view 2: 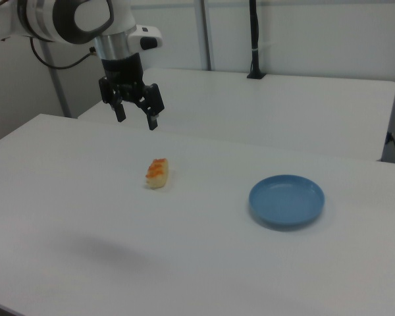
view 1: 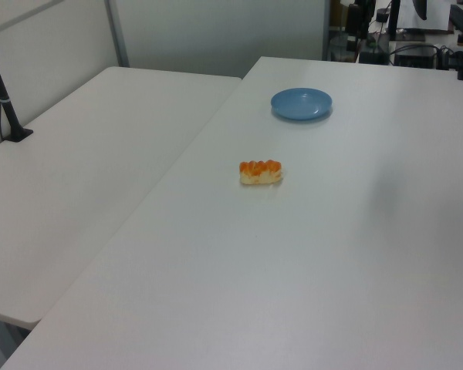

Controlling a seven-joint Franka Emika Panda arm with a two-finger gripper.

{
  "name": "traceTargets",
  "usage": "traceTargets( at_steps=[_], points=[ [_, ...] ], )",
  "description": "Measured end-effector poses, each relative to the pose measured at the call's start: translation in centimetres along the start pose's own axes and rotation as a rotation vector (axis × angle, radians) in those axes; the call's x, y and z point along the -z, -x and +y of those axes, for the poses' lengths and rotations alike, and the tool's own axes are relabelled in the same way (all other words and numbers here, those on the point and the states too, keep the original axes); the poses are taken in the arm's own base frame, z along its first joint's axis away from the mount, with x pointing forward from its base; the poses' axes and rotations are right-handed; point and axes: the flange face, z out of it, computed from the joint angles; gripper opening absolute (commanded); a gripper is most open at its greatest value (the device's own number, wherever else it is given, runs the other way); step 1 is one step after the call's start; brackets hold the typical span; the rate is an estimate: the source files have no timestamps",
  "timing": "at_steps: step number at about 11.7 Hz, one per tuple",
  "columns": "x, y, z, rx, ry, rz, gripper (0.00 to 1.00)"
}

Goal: Put the bread on a plate
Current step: 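Move the open gripper toward the orange-glazed bread roll, then lower the gripper over the bread roll and close on it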

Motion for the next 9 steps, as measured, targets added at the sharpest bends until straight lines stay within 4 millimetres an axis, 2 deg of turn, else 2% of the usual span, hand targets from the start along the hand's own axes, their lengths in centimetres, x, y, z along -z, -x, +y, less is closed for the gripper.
traceTargets(
  at_steps=[6, 9],
  points=[
    [-1.5, -0.4, -1.4, 0.024, 0.001, -0.029, 1.00],
    [-1.9, -0.6, -1.4, 0.025, 0.001, -0.036, 1.00]
  ],
)
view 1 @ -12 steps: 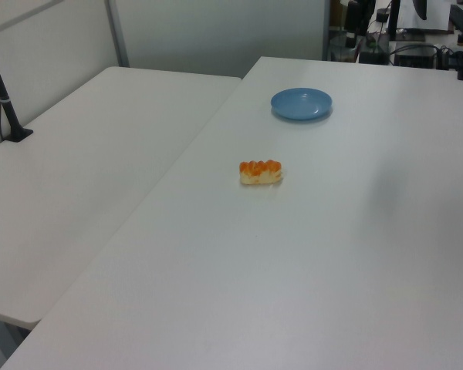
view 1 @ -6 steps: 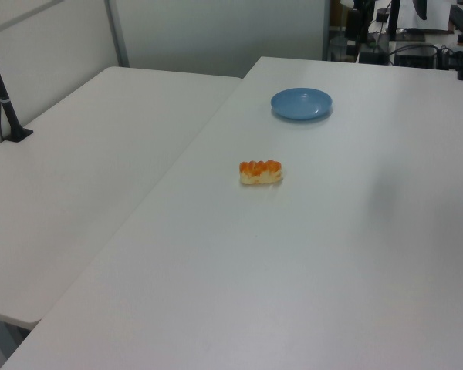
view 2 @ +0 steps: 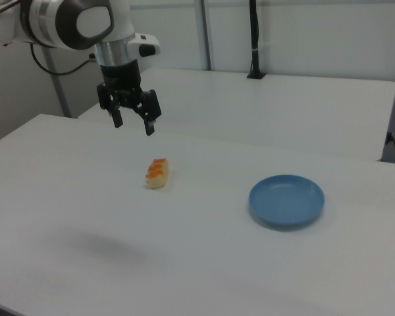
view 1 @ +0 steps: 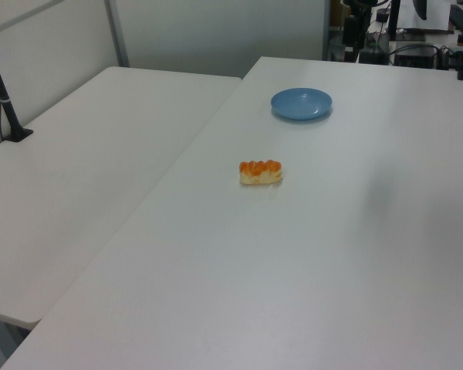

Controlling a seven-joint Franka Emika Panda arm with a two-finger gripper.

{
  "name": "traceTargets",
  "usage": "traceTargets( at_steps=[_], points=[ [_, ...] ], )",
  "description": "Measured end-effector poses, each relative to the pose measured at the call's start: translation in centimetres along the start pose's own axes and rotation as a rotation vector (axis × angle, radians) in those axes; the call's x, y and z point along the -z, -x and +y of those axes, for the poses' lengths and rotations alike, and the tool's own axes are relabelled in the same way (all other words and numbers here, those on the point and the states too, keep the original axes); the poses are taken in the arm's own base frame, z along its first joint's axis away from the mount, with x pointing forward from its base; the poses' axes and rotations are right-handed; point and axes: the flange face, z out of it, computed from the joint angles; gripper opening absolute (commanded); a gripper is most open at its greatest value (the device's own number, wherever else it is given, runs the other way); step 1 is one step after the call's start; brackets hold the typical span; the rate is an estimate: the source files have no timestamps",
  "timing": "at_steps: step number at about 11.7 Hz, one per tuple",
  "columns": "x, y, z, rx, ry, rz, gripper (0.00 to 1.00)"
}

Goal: Put the bread on a plate
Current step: 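Lower the gripper over the bread roll and close on it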

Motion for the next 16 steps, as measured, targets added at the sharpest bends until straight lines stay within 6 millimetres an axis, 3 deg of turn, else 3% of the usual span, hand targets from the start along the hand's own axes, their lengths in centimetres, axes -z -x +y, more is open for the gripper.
traceTargets(
  at_steps=[2, 7, 9, 12, 14, 16],
  points=[
    [-2.4, -1.3, -0.8, 0.022, 0.006, -0.025, 1.00],
    [-10.0, -7.4, -4.4, 0.131, 0.023, -0.015, 1.00],
    [-12.3, -9.7, -7.9, 0.191, 0.016, -0.012, 1.00],
    [-17.9, -13.1, -12.5, 0.235, -0.002, 0.045, 1.00],
    [-21.7, -14.0, -14.0, 0.260, 0.001, 0.042, 1.00],
    [-24.2, -14.3, -14.9, 0.258, 0.017, 0.025, 1.00]
  ],
)
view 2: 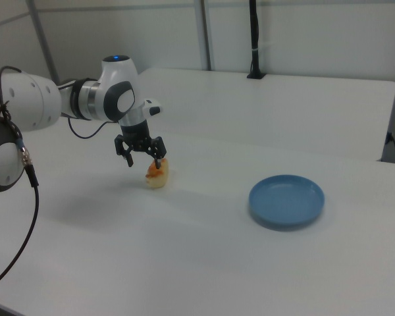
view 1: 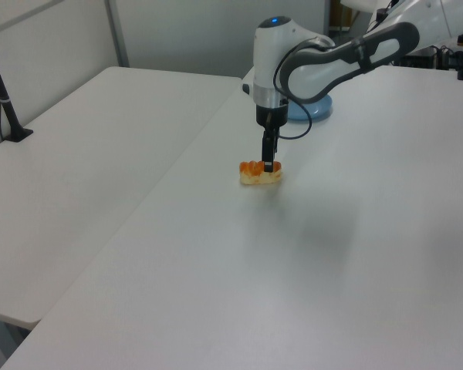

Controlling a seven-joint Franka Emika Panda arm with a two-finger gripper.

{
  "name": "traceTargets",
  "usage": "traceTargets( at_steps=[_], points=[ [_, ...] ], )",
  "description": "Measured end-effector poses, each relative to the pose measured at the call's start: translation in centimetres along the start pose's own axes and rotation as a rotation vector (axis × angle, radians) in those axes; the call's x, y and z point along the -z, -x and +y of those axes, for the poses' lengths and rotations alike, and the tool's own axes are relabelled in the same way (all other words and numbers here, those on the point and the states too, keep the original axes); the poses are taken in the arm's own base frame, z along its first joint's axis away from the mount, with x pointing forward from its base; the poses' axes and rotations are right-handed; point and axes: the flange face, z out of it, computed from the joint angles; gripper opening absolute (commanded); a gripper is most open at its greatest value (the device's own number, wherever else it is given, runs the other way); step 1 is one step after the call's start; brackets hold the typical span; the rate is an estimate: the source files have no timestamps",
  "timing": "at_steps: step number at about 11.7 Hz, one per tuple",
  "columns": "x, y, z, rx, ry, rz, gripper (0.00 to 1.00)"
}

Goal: Put the bread on a plate
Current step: 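Lower the gripper over the bread roll and close on it, then lift the bread roll and carry it over the blue plate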

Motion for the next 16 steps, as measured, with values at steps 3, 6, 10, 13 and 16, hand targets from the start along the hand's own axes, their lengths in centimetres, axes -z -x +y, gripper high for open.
traceTargets(
  at_steps=[3, 6, 10, 13, 16],
  points=[
    [-2.5, -0.6, 0.0, -0.001, 0.020, 0.018, 1.00],
    [-3.4, -0.8, 0.3, -0.004, 0.034, 0.023, 0.71],
    [-3.4, -0.9, 0.7, -0.035, 0.039, 0.026, 0.13],
    [-3.1, -1.0, 0.9, -0.071, 0.039, 0.032, 0.12],
    [0.9, -1.1, 5.7, -0.140, 0.054, 0.098, 0.12]
  ],
)
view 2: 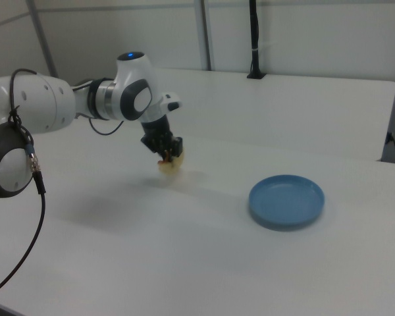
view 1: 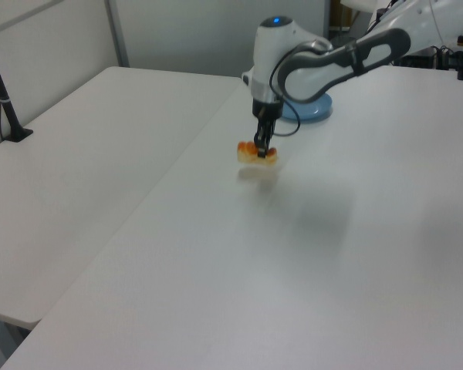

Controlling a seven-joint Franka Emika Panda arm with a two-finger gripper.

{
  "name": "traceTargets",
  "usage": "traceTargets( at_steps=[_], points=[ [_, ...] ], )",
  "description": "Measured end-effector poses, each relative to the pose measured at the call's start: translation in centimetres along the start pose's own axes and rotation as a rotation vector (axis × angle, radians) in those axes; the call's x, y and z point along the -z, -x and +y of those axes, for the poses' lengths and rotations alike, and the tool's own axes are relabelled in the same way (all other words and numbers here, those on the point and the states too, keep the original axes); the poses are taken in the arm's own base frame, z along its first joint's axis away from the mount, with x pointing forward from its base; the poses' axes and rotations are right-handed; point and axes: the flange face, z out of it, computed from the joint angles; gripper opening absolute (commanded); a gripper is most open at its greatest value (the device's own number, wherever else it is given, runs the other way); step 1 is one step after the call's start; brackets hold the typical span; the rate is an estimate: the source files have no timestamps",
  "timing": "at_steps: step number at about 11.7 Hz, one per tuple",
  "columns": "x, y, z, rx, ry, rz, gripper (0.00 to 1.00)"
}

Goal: Put the bread on a plate
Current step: 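Lift the bread roll and carry it over the blue plate, then lower the bread roll onto the blue plate and open the gripper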

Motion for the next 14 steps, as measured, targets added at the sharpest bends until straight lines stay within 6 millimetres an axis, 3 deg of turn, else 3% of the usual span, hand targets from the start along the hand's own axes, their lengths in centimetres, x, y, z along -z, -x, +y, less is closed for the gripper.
traceTargets(
  at_steps=[2, 8, 10, 14],
  points=[
    [2.9, 0.1, 5.4, -0.072, 0.015, 0.039, 0.13],
    [5.9, 2.0, 21.2, -0.255, 0.071, 0.127, 0.14],
    [3.9, 2.4, 24.2, -0.288, 0.089, 0.174, 0.14],
    [-0.2, 3.1, 26.9, -0.309, 0.112, 0.179, 0.13]
  ],
)
